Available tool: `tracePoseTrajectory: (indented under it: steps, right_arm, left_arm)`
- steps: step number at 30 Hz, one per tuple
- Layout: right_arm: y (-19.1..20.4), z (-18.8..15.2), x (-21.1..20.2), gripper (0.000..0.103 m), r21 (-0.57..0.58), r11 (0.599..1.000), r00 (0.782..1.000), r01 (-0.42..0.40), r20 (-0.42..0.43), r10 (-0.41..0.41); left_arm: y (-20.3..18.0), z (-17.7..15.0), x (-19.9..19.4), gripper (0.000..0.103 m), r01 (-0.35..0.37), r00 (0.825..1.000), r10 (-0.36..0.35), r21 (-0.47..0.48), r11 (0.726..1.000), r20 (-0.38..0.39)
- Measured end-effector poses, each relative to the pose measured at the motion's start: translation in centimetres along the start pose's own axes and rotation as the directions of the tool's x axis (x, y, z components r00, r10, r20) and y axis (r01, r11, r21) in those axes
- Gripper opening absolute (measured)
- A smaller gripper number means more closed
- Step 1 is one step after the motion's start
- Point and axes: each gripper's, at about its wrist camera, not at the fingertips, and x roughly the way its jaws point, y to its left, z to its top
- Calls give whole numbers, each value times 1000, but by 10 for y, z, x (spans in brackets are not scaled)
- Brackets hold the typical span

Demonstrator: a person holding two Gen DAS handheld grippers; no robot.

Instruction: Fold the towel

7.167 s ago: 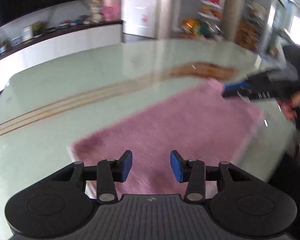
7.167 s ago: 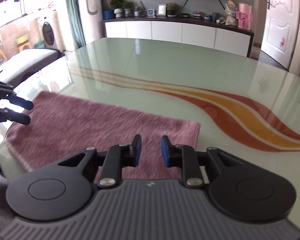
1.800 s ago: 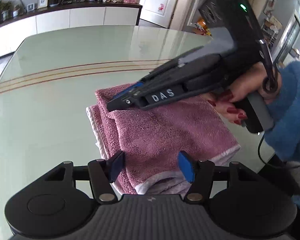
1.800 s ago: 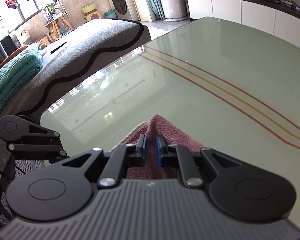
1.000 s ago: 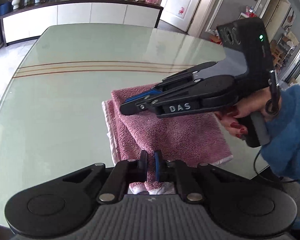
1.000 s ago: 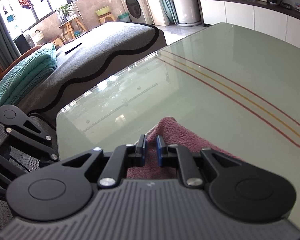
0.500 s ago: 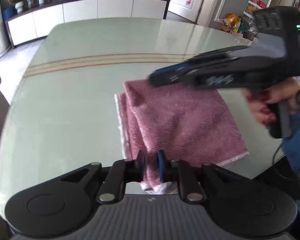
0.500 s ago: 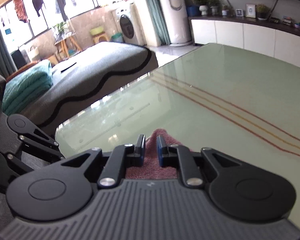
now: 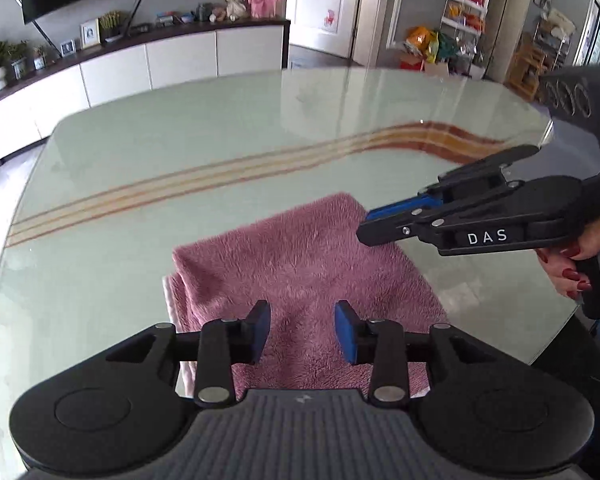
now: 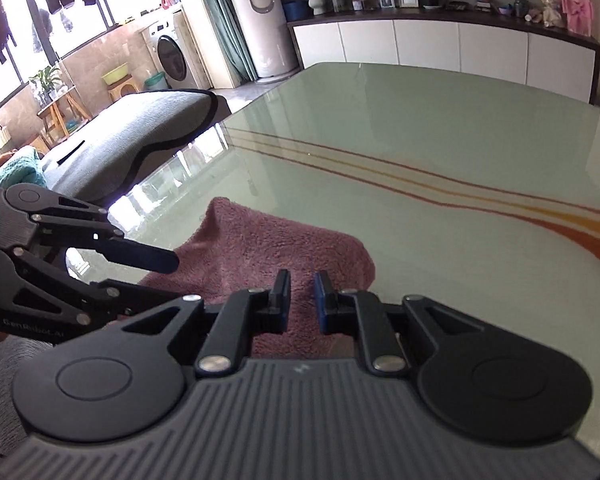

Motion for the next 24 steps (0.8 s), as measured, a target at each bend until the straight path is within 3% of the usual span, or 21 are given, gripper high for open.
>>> tracePoseTrajectory:
  steps: [8, 11, 15, 19, 24]
  right_arm:
    - [10, -4, 18, 13, -30, 998, 998, 48, -26, -49]
    - [11, -5, 8, 17, -4, 1000, 1000, 29, -2, -29]
    - [30, -14, -14, 26, -42, 998, 999, -45, 15, 45]
    - [48, -30, -5, 26, -89, 994, 996, -64, -62, 58]
    - [41, -35, -1, 17, -55, 998, 997, -32, -65, 29]
  left_arm:
    - [21, -23, 1, 39, -15, 1000, 14, -77, 997, -9]
    - [14, -21, -3, 40, -41, 999, 41, -51, 998, -7]
    - [8, -23, -10, 48, -81, 997, 81, -19, 997, 1]
    - [11, -28, -11, 52, -112, 994, 112, -25, 993, -21]
    - [20, -29, -5, 54, -96, 995, 93, -99, 990, -41]
